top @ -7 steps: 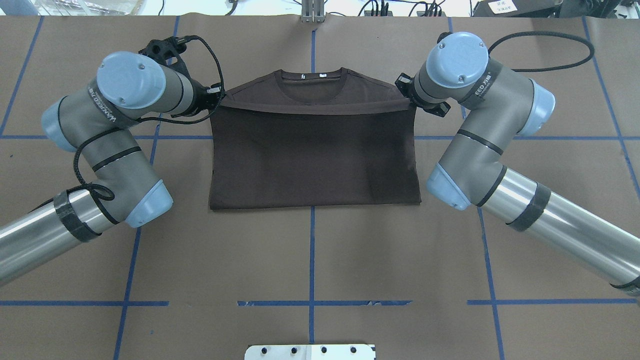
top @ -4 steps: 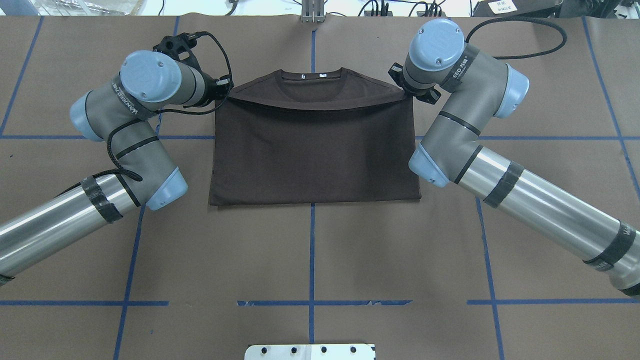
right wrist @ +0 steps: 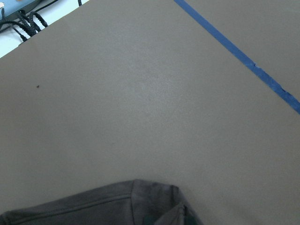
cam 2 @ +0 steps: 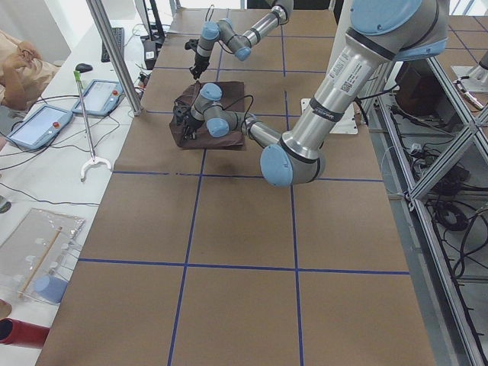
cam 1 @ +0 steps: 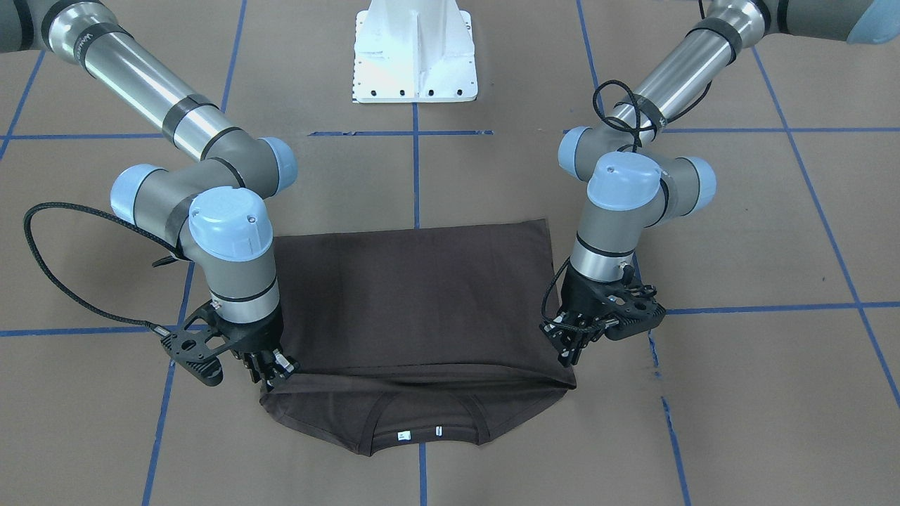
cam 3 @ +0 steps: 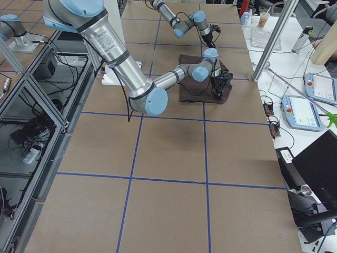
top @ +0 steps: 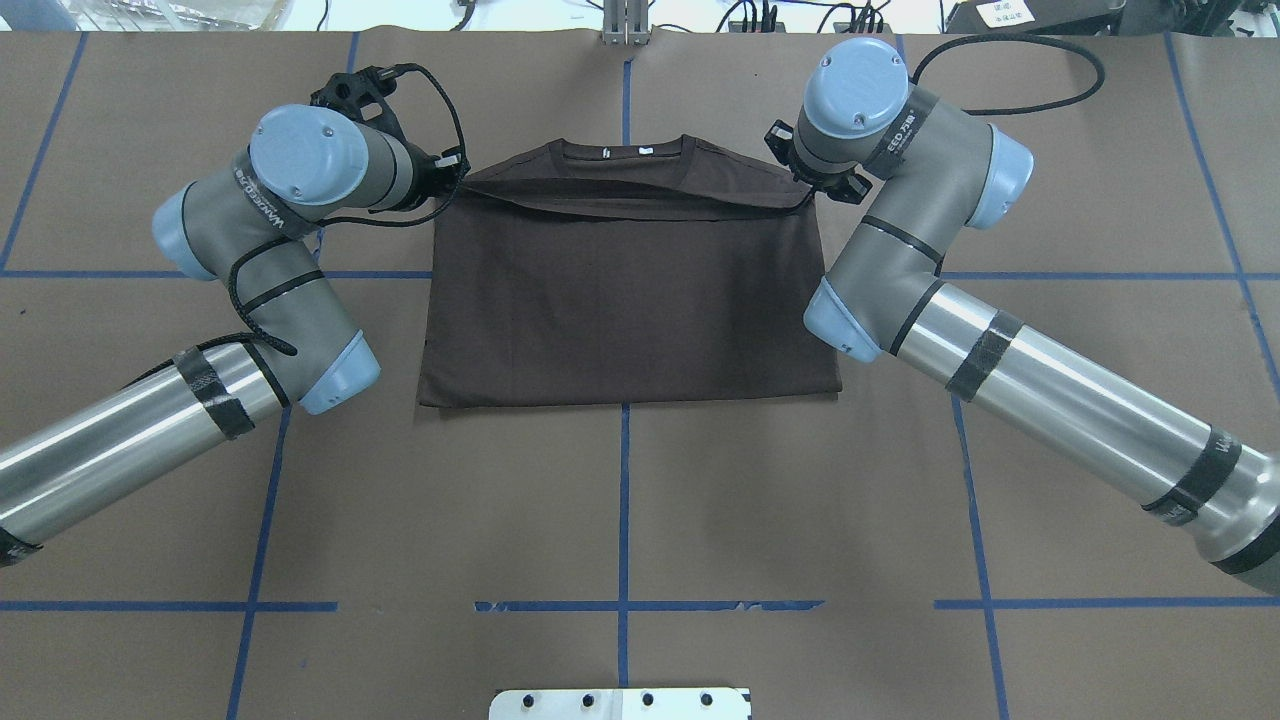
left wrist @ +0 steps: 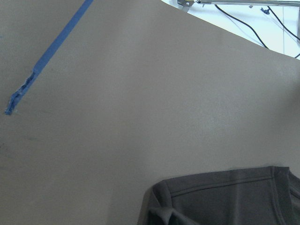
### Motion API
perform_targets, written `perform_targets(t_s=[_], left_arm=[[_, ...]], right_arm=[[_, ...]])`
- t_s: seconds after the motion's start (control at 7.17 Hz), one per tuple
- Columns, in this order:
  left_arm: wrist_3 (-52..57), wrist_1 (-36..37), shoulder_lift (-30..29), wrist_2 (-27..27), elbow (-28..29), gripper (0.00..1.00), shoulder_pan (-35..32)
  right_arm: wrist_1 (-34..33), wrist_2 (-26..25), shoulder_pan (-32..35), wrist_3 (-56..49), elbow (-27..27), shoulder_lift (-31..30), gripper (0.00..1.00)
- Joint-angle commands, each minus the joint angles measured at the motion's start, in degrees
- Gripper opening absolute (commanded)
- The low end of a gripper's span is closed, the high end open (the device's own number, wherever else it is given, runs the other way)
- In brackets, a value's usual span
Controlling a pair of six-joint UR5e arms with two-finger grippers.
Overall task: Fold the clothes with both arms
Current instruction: 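Lower the hem near the collar and open both grippers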
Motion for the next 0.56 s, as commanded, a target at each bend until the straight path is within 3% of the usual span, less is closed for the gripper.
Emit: perform_targets(t_s=[0.0, 0.14, 0.28, 0.42], left_arm=[[-3.54, -5.42, 0.53, -0.57, -0.26, 0.50, -0.28], [-6.00, -7.45, 0.79, -2.23, -0.35, 0.50, 0.15], [-6.03, -7.82, 1.32, -3.73, -0.44, 0.50, 0.07], [-6.03, -8.00, 2.11, -3.74, -1.22, 0.50, 0.16]], right_arm=[[0.42, 0.85, -0.14, 0.63, 5.60, -2.46, 0.62], [0.34, 3.38, -3.02, 2.37, 18.27, -12.32, 0.65], [0.42, 3.50, -5.74, 5.61, 27.53, -20.42, 0.65], [0.60, 3.41, -8.21, 10.08, 30.76, -24.07, 0.65]])
